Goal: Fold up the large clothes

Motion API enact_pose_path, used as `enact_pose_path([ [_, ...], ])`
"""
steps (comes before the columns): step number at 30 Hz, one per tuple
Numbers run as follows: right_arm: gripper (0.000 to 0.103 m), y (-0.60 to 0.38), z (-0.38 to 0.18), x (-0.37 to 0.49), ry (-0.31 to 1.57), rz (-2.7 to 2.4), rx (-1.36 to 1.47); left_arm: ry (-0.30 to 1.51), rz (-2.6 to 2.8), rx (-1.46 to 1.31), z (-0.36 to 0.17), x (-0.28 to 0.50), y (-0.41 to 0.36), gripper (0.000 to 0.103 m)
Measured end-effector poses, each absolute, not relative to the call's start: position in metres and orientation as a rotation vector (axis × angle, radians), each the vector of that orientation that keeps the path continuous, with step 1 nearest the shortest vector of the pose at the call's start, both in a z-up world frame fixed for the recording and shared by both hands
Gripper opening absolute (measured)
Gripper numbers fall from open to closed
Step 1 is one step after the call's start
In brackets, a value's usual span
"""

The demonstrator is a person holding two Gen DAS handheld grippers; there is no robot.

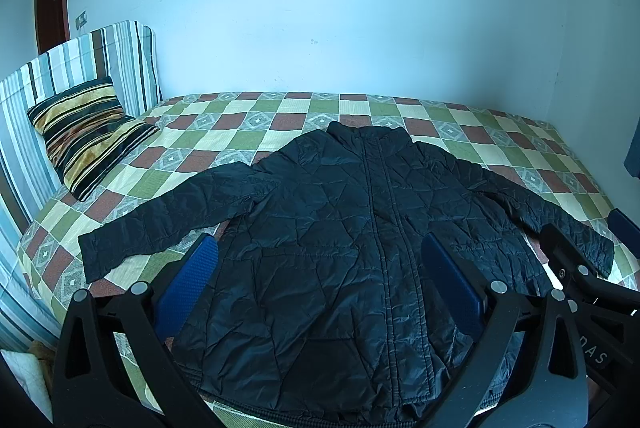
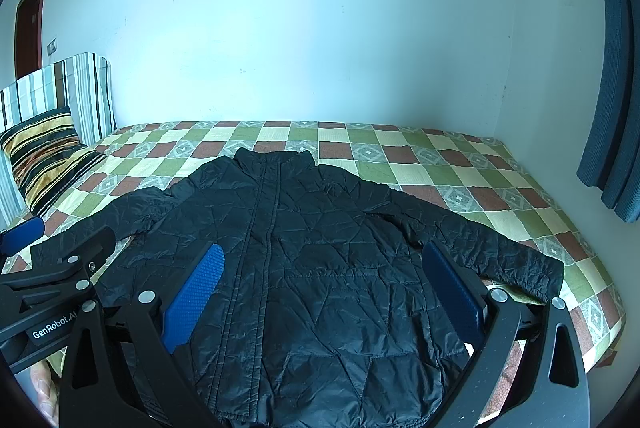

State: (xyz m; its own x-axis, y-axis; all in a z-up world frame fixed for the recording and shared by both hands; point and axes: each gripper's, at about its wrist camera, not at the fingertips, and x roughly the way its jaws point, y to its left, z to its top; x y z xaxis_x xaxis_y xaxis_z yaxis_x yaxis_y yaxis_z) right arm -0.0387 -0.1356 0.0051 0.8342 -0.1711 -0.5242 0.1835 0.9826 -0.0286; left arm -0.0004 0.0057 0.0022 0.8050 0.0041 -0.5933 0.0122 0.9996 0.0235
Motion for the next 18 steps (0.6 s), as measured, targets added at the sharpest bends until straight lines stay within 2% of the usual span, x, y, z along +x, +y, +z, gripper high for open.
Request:
enact_pose_path([
  [18,0.098,-0.1354,0.0049,-0.0389,0.553,-0.187,0.024,0.633,-0.004,0.027,0.0033,-0.0008,0.0072,0.101],
])
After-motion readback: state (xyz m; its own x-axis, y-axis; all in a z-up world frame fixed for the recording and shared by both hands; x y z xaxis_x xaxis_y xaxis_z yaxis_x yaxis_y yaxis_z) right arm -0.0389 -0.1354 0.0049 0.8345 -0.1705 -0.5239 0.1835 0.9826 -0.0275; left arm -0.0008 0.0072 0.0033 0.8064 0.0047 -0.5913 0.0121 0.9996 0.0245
